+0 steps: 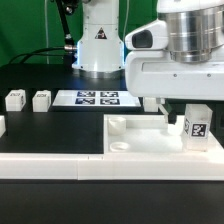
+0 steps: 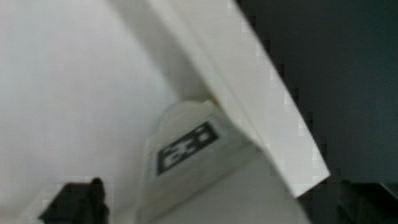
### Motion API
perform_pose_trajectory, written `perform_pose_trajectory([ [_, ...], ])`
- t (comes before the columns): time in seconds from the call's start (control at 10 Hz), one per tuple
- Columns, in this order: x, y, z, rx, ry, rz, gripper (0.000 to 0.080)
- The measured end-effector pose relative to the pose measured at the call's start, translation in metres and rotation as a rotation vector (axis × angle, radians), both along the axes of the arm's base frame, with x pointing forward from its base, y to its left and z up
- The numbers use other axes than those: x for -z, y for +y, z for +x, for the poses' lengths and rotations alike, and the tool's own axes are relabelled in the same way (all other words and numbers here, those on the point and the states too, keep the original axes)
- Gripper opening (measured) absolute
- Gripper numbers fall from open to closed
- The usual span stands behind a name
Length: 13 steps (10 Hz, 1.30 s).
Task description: Assemble square table
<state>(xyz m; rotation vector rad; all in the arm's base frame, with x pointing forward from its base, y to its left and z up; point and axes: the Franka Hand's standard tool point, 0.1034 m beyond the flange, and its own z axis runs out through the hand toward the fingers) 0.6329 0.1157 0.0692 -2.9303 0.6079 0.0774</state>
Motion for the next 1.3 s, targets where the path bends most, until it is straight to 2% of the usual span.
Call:
perform_pose_trajectory([
  [0.1,-0.0021,0.0021,0.0003,-0.267,-0.038,-0.034,0.0649],
  [0.3,-0.0014,0.0062,-0.0005,-0.328,-0.046,-0.033,0.0649],
  [0.5,-0.0011,0.0063,-0.0006,-0.289,-0.04,-0.034,0.0401],
  [0.6,-0.0008,0.0048,-0.0007,-0.212,-0.029,-0.037,0.0401],
  [0.7,-0.0004,0.0036,-0.0006,-0.125,-0.017,-0.04,0.0294],
  [0.9,-0.0011,0.0024,0.0011,0.084,0.001,-0.048,0.0294],
  [1.0,-0.002,0.0031,0.0001,0.295,0.025,-0.06,0.0294],
  [1.2,0.0012,0.0032,-0.0012,0.73,0.071,-0.034,0.0294],
  [1.3,0.0016,0.0016,-0.0009,0.831,0.096,-0.007,0.0294],
])
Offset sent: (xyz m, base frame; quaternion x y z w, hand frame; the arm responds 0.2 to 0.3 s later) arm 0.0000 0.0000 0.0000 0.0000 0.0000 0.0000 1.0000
